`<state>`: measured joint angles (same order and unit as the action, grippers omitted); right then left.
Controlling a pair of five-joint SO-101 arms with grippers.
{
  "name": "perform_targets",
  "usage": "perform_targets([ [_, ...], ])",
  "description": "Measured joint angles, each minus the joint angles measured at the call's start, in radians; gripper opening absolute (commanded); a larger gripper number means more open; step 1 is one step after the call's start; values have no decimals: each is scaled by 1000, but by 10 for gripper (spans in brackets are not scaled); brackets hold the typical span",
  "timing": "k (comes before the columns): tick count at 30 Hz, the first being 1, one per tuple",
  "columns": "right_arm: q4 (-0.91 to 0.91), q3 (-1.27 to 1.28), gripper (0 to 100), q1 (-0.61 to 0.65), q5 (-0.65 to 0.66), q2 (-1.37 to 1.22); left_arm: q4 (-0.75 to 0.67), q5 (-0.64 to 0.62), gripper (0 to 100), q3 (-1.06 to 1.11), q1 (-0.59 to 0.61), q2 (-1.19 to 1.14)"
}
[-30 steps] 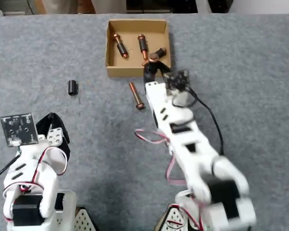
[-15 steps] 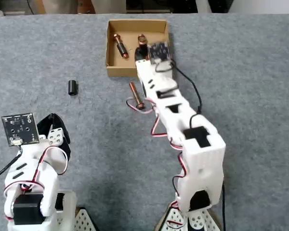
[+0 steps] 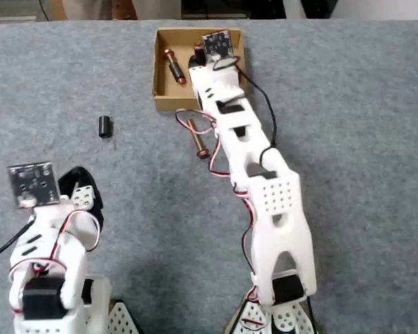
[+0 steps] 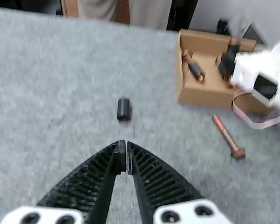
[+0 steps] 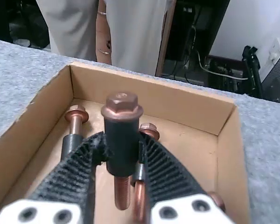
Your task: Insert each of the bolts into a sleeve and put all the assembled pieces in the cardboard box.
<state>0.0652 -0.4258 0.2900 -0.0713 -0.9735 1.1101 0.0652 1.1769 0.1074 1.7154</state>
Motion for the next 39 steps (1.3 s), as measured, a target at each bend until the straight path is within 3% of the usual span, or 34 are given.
perform_targets([
  [6, -193, -433, 17, 0, 0, -259, 0, 0, 18, 0, 0, 0],
  [11, -361, -806, 161, 2, -3, -473, 0, 0, 18, 0, 0, 0],
  [17, -516, -1138, 170, -2, -3, -615, 0, 0, 18, 0, 0, 0],
  [28, -629, -1183, 167, 0, -3, -631, 0, 0, 43, 0, 0, 0],
  [39, -1112, -1183, 167, 0, -2, -420, 0, 0, 88, 3, 0, 0],
])
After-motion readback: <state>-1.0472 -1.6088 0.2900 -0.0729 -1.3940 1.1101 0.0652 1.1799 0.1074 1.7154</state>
